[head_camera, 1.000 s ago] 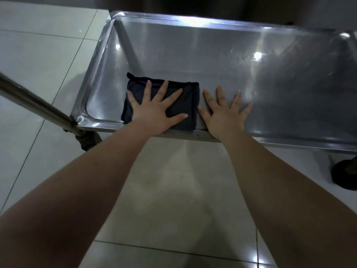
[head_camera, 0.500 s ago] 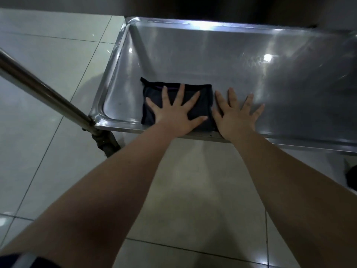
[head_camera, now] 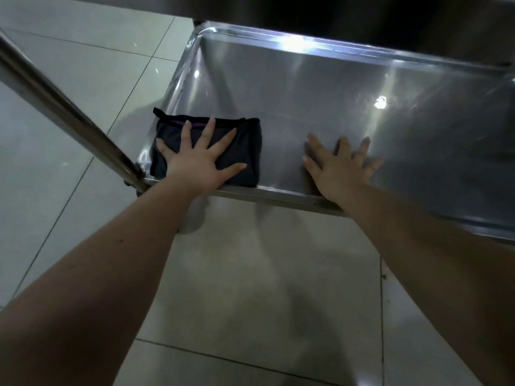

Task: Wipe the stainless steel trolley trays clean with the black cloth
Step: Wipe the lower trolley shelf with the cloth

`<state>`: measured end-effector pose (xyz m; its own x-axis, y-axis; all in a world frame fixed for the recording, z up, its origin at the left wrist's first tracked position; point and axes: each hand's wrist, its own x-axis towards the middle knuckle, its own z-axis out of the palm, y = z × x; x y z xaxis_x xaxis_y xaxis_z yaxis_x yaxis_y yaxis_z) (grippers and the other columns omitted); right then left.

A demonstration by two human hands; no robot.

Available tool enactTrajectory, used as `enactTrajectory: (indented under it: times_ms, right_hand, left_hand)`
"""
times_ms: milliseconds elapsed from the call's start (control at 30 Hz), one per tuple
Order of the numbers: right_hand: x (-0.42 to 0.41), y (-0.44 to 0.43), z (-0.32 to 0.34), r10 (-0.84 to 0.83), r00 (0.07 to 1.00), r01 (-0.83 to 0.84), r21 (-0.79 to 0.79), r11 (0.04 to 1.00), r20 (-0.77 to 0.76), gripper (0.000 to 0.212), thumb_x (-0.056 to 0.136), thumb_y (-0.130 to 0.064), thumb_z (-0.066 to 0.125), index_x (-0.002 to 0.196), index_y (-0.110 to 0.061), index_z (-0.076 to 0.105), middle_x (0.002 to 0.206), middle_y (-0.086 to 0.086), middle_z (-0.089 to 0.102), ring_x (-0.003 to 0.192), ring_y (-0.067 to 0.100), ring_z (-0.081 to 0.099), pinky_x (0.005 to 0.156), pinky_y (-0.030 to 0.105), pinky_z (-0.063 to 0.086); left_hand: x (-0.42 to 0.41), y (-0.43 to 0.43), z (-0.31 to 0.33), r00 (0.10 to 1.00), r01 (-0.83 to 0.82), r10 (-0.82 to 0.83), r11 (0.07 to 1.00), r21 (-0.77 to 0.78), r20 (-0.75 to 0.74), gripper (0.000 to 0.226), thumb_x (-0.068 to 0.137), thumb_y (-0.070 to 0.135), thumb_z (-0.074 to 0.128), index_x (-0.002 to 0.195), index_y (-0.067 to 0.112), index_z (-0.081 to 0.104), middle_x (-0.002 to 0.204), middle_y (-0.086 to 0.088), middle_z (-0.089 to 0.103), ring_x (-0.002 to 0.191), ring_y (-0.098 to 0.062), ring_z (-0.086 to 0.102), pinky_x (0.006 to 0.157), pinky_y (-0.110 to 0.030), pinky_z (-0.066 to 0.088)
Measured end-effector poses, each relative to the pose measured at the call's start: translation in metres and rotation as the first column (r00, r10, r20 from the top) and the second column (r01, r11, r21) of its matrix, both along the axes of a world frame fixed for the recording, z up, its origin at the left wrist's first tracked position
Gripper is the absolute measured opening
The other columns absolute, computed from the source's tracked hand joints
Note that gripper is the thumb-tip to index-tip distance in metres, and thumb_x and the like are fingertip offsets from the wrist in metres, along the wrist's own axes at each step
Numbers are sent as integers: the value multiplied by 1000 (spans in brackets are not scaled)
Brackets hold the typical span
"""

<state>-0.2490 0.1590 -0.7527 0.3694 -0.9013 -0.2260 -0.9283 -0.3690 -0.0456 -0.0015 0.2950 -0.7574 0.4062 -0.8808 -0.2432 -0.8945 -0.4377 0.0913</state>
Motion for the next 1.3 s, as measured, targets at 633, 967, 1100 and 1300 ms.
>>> enactTrajectory:
  times_ms: [633, 967, 1100, 1300]
  right_hand:
    - [50, 11, -24, 68, 998, -68, -50, 996, -12, 59, 84, -78, -4, 138, -63, -22, 163, -11, -16, 144, 47, -18, 105, 71, -15]
    - [55, 10, -23, 32, 999, -29, -73, 997, 36, 61, 85, -78, 3, 143, -61, -9, 164, -11, -7, 145, 47, -14, 106, 71, -13]
    - [54, 14, -24, 48, 998, -45, -78, 996, 40, 63, 85, -78, 3, 144, -59, -9, 164, -9, -8, 144, 48, -15, 108, 70, -10]
    - [54, 13, -23, 44, 999, -44, -66, 997, 7, 61, 87, -75, 3, 144, -59, -12, 164, -9, -8, 145, 48, -13, 108, 71, -9]
  left_hand:
    - [53, -105, 5, 997, 66, -69, 996, -59, -45, 85, 66, 97, 17, 142, 65, -3, 163, 14, -9, 148, -34, -13, 101, -79, -11]
    - [21, -2, -5, 998, 57, -57, 998, 4, -28, 77, 65, 96, 5, 134, 69, -19, 160, 16, -23, 146, -32, -24, 99, -77, -15]
    - [17, 6, -6, 1000, 16, -16, 1000, -7, -18, 80, 61, 98, 4, 133, 70, -19, 160, 17, -22, 145, -32, -26, 98, -76, -18]
    - [37, -89, 4, 999, -14, 14, 1000, -4, -34, 82, 70, 95, 16, 142, 64, -8, 163, 13, -14, 147, -36, -18, 99, -81, -10]
